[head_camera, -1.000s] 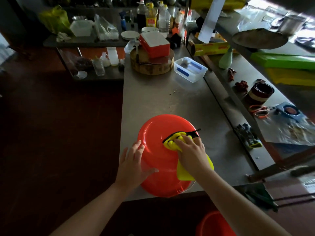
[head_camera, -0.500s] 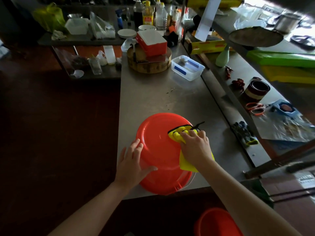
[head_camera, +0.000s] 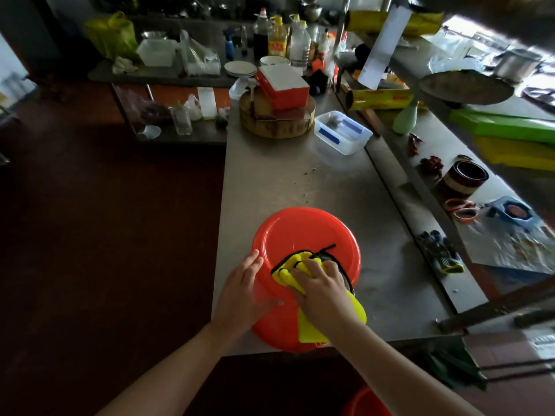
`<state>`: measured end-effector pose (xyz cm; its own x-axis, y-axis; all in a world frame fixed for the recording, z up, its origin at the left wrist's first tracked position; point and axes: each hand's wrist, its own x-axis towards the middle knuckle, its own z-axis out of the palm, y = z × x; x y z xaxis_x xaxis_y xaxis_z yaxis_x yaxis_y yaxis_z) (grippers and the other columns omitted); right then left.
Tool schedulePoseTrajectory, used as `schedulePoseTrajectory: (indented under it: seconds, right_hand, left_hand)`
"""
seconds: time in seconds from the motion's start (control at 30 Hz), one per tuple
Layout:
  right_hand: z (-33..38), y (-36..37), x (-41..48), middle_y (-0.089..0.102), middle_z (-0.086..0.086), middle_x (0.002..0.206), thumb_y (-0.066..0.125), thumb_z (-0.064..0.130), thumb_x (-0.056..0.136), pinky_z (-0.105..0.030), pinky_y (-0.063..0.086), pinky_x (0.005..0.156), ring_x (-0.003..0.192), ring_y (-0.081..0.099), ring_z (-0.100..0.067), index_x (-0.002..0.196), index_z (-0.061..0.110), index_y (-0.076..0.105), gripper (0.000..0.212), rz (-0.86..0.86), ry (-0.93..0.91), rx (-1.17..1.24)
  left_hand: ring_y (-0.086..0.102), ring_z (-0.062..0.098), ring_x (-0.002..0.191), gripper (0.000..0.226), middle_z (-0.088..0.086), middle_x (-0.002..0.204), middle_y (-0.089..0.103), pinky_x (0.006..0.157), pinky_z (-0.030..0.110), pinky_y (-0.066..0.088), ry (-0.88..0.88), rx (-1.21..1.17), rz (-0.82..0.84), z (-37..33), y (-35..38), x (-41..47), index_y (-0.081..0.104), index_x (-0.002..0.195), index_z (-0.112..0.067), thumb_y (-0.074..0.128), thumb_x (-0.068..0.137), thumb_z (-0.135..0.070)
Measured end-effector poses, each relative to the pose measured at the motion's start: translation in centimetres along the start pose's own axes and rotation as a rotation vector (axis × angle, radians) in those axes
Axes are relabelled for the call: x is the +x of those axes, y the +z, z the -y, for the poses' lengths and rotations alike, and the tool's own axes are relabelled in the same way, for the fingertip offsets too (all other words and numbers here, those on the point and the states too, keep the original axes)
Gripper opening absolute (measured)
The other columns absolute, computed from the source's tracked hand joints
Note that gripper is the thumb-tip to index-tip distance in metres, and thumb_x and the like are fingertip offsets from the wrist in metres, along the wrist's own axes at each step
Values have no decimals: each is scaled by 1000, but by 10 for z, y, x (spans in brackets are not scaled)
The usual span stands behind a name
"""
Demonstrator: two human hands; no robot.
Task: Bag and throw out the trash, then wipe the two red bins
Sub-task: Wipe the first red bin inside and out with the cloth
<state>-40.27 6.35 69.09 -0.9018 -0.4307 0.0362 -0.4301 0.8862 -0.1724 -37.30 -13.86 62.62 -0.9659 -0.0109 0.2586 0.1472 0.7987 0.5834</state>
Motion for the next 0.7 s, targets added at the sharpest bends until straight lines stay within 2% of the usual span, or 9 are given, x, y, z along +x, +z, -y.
schedulePoseTrajectory:
  seconds: [0.1,0.17,0.3,0.47,0.7]
  right_hand:
    - [8,2,24,45,8,141,47,48,99,-44,36,109,125,38,-32,136,40,55,38,81,-15,-32]
    - [14,2,42,45,8,140,48,41,100,-43,34,109,122,38,-33,132,37,57,33,93,-13,-46]
    - [24,2,77,48,5,134,47,38,101,-43,36,105,116,42,-33,126,33,59,29,82,3,-87]
    - [25,-8,119,50,1,134,49,31,102,-42,38,100,118,43,-36,124,27,61,26,68,80,-131]
    - [-23,-27,130,54,-6,129,44,16,100,-44,41,98,116,45,-38,121,18,66,31,58,259,-211]
  left_hand:
    - [37,23,145,109,8,159,36,116,44,36,14,-9,-4,3,1,2,44,148,-4,60,74,-83]
    - [38,24,144,108,8,158,37,116,44,37,18,-18,-9,4,4,2,43,149,-6,60,74,-82]
    - [34,17,145,106,-1,159,34,116,43,37,-13,-12,-8,7,8,3,37,152,-16,52,74,-86]
    - [31,19,148,104,3,161,31,115,49,37,48,87,-1,10,9,1,41,150,-10,55,78,-83]
    - [27,17,150,103,0,163,27,118,55,30,23,177,44,7,7,2,35,151,-14,49,79,-87]
